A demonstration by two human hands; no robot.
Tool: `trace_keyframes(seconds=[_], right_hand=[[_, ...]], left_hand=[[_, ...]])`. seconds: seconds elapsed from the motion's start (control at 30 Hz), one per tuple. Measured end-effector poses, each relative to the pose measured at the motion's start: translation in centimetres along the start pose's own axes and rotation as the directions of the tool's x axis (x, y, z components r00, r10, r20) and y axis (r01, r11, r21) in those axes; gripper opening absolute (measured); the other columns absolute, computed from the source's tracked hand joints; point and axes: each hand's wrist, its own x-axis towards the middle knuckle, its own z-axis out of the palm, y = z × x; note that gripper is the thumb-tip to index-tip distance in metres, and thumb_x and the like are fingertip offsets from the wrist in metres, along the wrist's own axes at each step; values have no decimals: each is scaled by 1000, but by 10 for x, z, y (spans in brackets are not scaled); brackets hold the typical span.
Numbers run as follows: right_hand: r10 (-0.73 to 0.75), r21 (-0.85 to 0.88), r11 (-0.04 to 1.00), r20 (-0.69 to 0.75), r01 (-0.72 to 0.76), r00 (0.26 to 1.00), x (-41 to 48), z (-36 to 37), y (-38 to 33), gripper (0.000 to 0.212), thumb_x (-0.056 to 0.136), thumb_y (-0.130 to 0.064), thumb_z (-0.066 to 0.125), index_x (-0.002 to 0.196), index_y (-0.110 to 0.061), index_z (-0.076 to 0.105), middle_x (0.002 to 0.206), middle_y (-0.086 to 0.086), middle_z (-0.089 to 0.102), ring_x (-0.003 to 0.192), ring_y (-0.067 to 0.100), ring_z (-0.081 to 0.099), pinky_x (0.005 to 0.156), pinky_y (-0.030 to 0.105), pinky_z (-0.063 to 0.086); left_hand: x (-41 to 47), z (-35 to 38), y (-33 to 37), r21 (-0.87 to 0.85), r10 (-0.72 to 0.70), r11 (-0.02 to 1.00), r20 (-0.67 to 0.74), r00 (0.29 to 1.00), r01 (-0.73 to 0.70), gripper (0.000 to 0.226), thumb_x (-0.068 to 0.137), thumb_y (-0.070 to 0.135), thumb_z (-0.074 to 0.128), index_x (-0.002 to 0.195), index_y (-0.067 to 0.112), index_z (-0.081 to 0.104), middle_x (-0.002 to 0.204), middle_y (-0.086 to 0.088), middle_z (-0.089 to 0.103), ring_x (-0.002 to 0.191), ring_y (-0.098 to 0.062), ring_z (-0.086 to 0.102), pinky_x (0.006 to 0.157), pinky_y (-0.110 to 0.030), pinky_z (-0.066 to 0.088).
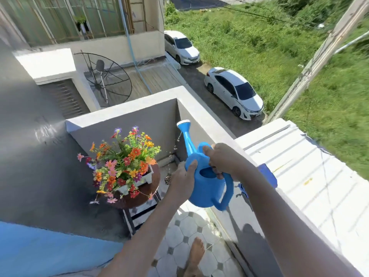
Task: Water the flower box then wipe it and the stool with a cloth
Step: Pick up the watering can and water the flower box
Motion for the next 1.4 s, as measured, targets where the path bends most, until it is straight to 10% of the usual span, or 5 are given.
trace_keyframes(seconds=[0.3, 0.67, 1.13, 1.4], right_hand=[[48, 357, 933, -228, 37, 973, 77, -29, 55, 30, 100, -35, 36, 84, -12, 46, 58, 9, 46, 37, 19, 45, 45, 32, 42], [280, 850, 523, -240, 62, 930, 144, -72, 84, 20, 105, -25, 38, 113, -8, 45, 62, 4, 45, 46, 15, 43, 50, 33, 41], [442, 965, 197, -243, 171, 864, 193, -103, 76, 26, 106, -27, 41, 124, -13, 51, 64, 5, 49, 54, 13, 49, 58, 29, 49], [411, 961, 218, -248, 169, 877, 191, -103, 81, 27, 105, -28, 44, 126, -15, 52, 68, 4, 57, 65, 17, 62, 73, 33, 54]], left_hand=[[108, 59, 23, 133, 4, 991, 57, 998, -11, 24, 98, 47, 49, 103, 26, 61, 87, 7, 62, 83, -15, 59, 66, -23, 39], [209, 126, 42, 162, 77, 979, 271, 959, -124, 30, 100, 46, 43, 111, 23, 59, 102, 4, 69, 94, -13, 62, 78, -18, 44], [288, 152, 58, 171, 138, 956, 462, 876, -241, 48, 98, 57, 36, 133, 27, 53, 118, 5, 67, 107, -15, 62, 97, -36, 49], [293, 151, 58, 166, 172, 942, 510, 843, -293, 47, 101, 53, 34, 134, 24, 51, 119, 4, 66, 107, -15, 61, 95, -31, 46]])
